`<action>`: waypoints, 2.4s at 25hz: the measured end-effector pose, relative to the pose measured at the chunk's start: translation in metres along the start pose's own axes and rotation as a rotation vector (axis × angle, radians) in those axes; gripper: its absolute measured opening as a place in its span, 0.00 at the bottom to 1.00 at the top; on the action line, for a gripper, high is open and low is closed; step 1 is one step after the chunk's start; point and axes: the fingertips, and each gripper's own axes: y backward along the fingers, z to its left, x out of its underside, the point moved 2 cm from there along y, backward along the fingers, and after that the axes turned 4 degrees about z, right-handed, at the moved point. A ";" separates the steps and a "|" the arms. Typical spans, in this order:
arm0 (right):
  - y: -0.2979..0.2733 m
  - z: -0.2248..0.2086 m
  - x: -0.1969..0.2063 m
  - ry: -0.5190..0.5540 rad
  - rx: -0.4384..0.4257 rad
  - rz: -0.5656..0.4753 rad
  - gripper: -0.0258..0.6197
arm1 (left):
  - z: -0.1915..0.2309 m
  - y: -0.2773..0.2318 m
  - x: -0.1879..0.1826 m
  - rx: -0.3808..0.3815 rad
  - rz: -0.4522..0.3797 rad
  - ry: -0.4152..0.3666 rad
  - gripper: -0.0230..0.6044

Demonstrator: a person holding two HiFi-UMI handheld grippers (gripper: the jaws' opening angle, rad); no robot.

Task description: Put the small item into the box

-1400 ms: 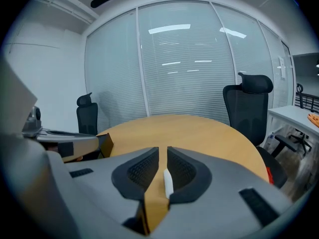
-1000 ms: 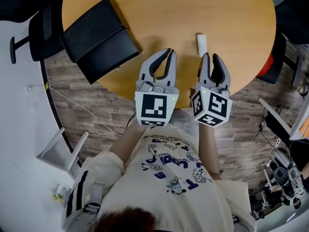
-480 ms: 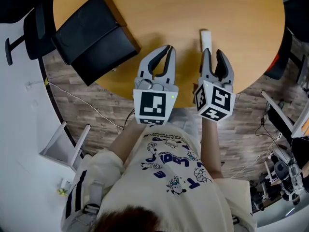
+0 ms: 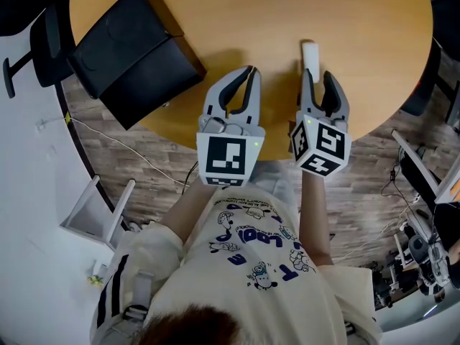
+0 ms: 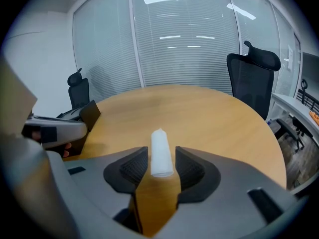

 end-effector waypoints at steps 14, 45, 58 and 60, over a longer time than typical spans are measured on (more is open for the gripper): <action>-0.021 0.000 0.014 0.003 -0.022 0.068 0.34 | 0.002 -0.007 0.014 0.006 0.038 0.031 0.07; 0.044 0.009 -0.022 0.014 -0.010 -0.095 0.28 | -0.017 0.048 -0.020 -0.026 -0.119 0.023 0.07; 0.095 0.038 -0.038 0.056 -0.066 -0.193 0.28 | -0.018 0.110 -0.034 -0.127 -0.252 0.036 0.07; 0.100 0.043 -0.042 0.061 -0.076 -0.209 0.28 | -0.016 0.119 -0.036 -0.146 -0.273 0.035 0.07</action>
